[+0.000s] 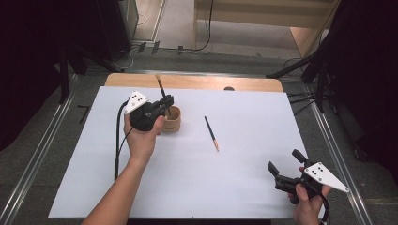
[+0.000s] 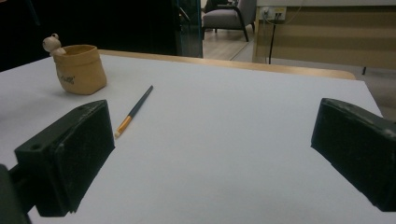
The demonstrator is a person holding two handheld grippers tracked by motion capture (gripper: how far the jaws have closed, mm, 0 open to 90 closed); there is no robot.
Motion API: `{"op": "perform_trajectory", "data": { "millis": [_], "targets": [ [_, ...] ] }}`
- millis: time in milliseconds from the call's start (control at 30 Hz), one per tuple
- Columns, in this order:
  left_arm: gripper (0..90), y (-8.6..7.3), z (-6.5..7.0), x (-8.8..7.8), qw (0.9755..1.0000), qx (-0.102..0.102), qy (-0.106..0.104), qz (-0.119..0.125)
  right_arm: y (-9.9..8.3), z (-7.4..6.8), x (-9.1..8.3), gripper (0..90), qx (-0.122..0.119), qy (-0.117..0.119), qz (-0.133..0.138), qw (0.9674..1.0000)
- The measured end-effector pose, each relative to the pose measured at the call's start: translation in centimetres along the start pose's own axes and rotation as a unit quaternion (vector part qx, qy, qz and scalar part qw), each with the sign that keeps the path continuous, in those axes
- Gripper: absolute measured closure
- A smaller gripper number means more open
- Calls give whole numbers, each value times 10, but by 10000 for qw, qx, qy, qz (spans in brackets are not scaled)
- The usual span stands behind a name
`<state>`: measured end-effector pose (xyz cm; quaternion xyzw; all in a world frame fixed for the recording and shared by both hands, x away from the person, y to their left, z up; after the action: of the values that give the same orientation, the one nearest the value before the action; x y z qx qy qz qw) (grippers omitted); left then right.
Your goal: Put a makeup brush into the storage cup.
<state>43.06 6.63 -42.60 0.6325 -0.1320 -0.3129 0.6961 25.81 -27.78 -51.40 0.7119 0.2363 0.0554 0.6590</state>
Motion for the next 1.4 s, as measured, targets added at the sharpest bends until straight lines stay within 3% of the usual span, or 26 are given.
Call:
{"op": "perform_trajectory", "data": {
  "millis": [133,300,500,833,1033,1400],
  "targets": [
    [846,0,-6,6,9999,-22,53,91,0,-1,1,0,-2,6,-6,10000],
    [846,-7,-11,16,9999,-57,129,2,0,-2,1,0,8,0,-14,10000],
    [845,-14,-10,24,9999,-77,58,-51,-2,-2,1,0,15,-3,-34,10000],
    [845,-28,-9,31,9997,-45,173,-147,-2,-3,2,0,-11,-7,-43,10000],
    [845,-36,-4,34,9990,236,293,-242,-2,-4,2,0,-39,7,-63,10000],
    [845,-52,-7,36,9968,313,639,-357,-3,-4,2,0,-40,-6,-66,10000]
  ]
}}
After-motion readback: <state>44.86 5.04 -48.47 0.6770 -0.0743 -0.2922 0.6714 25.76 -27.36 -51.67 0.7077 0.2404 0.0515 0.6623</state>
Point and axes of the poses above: each handheld gripper's, and its own axes: x roughly forward along the jaws, y roughly out of its top, z roughly to its right, the point moved 10 cm from there along x, roughly forward along the jaws, and after that the axes turned 4 degrees about y, right-handed, at the moved point
